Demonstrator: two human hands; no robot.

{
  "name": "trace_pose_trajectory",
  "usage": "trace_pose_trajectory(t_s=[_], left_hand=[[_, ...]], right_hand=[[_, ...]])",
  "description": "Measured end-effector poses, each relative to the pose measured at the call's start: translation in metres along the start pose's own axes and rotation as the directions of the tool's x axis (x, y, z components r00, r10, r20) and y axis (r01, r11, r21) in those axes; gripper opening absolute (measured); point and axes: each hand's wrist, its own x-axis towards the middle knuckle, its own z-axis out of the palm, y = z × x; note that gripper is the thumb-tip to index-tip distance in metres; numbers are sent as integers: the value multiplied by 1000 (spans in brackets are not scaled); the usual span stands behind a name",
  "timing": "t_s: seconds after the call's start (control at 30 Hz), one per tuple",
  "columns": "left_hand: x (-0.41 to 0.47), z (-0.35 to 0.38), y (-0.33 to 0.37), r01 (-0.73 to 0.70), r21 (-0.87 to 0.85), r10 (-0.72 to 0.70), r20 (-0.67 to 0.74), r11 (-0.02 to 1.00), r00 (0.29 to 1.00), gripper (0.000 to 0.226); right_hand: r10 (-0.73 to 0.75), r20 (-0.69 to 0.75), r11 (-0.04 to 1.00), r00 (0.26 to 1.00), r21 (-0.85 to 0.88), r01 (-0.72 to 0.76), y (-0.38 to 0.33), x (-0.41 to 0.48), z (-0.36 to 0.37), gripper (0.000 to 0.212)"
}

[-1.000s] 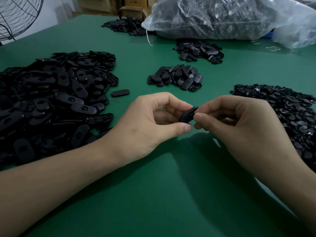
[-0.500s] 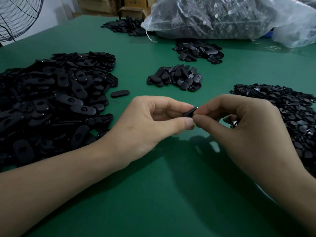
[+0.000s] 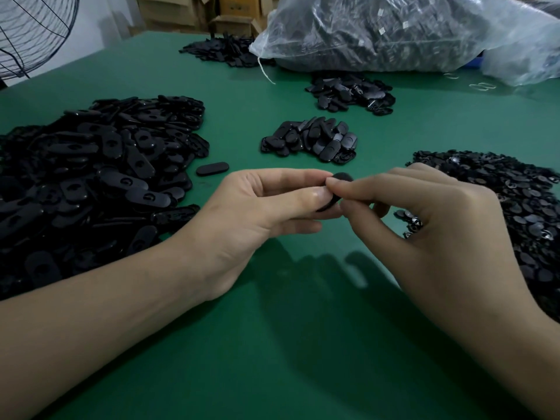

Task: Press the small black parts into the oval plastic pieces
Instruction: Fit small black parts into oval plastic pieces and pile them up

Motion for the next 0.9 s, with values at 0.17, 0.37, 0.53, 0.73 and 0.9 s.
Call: trace_pose_trajectory(t_s=[0.17,0.37,0.53,0.73,0.9], left_hand=[[-1,7,0,-136,101,145,-87,986,986,17],[-3,10,-3,-316,294,355,-89,902,930,24],[-6,12,-5,-362,466,433,-52,807,900,31],[-8,15,-4,-386,515,473,-42,765,880,23],[-10,16,-3,-411,544,511,-39,732,859,23]], right_hand=[[105,28,972,994,209,-109,-2,-1,0,23],[439,221,564,871,687,-459,-5,-2,7,7],[440,412,336,798,748,-572,-7,-3,11,12],[424,468,234,776,771,-593,-6,-1,9,20],[377,527,135,761,782,-608,-6,-1,9,20]])
